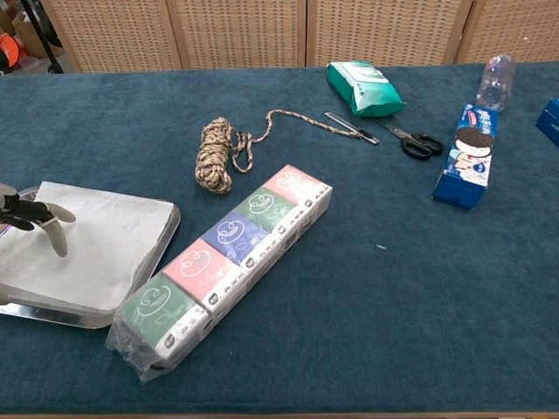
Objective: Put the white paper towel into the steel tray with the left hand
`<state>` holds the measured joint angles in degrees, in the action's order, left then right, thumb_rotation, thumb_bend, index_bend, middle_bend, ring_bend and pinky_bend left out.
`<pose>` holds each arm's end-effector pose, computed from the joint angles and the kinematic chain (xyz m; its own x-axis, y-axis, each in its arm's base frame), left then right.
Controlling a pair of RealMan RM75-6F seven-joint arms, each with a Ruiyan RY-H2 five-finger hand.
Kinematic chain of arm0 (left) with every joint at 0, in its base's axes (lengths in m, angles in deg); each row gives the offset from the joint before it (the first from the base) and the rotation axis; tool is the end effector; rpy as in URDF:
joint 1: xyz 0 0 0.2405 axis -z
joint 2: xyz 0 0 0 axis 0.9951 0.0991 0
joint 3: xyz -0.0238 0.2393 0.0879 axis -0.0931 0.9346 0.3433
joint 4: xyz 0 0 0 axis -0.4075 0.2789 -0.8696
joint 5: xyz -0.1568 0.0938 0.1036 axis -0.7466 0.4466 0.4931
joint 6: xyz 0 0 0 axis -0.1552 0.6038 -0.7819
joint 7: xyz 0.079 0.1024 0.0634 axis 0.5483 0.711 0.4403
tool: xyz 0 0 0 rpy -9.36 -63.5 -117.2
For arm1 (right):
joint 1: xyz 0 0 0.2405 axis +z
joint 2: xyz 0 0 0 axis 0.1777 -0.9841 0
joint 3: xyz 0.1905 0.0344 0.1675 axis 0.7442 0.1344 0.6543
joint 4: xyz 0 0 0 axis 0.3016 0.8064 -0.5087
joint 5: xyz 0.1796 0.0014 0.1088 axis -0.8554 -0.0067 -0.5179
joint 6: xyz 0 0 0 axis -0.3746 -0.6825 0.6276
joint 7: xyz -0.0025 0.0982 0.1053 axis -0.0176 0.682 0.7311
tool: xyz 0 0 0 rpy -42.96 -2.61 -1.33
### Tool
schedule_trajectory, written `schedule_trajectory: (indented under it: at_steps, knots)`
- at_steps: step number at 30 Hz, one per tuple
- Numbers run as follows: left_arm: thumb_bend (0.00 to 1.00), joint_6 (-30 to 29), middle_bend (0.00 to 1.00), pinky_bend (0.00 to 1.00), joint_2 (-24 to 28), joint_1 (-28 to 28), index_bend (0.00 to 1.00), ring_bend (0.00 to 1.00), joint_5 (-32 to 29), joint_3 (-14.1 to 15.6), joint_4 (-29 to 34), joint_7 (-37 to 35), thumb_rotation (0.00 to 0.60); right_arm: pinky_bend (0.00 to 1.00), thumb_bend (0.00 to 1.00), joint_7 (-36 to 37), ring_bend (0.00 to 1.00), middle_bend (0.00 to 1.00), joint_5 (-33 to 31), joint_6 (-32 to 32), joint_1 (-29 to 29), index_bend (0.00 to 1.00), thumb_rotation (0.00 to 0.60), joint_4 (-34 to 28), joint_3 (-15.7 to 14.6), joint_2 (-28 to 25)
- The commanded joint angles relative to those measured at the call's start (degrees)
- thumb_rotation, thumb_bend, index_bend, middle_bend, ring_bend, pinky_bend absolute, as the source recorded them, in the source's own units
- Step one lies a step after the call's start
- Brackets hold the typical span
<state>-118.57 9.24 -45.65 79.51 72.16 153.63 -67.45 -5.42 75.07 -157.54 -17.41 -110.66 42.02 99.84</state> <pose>-0.2494 0.2559 0.0580 0.1445 0.7491 0.6465 0.9752 0.0028 -0.2212 -0.3325 -0.1020 0.2260 0.2943 -0.0378 0.9550 -0.9351 0.1952 0.2959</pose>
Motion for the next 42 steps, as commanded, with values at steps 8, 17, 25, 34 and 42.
schedule_trajectory:
  at_steps: [8,17,25,34,42]
  knots:
    - [0.16,-0.1,0.0,0.02,-0.2,-0.2,0.33,0.0,-0.7,0.9,0.1,1.5,0.6,0.0,0.09,0.1,0.0,0.0,-0.1,0.1,0.0,0.31,0.6,-0.2,0.0,-0.2]
    - [0.16,-0.7,0.0,0.02,0.3,-0.6,0.33,0.0,-1.1,1.7,1.0,2.6,0.6,0.0,0.09,-0.1,0.0,0.0,0.0,0.3,0.1,0.31,0.6,-0.3,-0.2,-0.2]
    - [0.16,-1.6,0.0,0.02,0.6,-1.2,0.33,0.0,-0.9,1.9,1.9,3.1,0.6,0.0,0.09,-0.1,0.0,0.0,0.0,0.4,0.1,0.31,0.6,-0.2,-0.2,-0.2]
    - [0.16,-1.8,0.0,0.02,1.1,-1.7,0.31,0.0,0.0,1.7,2.6,2.8,0.6,0.0,0.09,0.1,0.0,0.0,-0.1,0.1,0.0,0.31,0.6,-0.2,-0.1,-0.2]
    - [0.16,-4.5,0.0,0.02,3.8,-3.8,0.29,0.0,4.7,-0.6,5.3,-1.2,0.6,0.0,0.09,0.1,0.0,0.0,0.1,-0.1,0.0,0.31,0.6,-0.1,-0.1,-0.1]
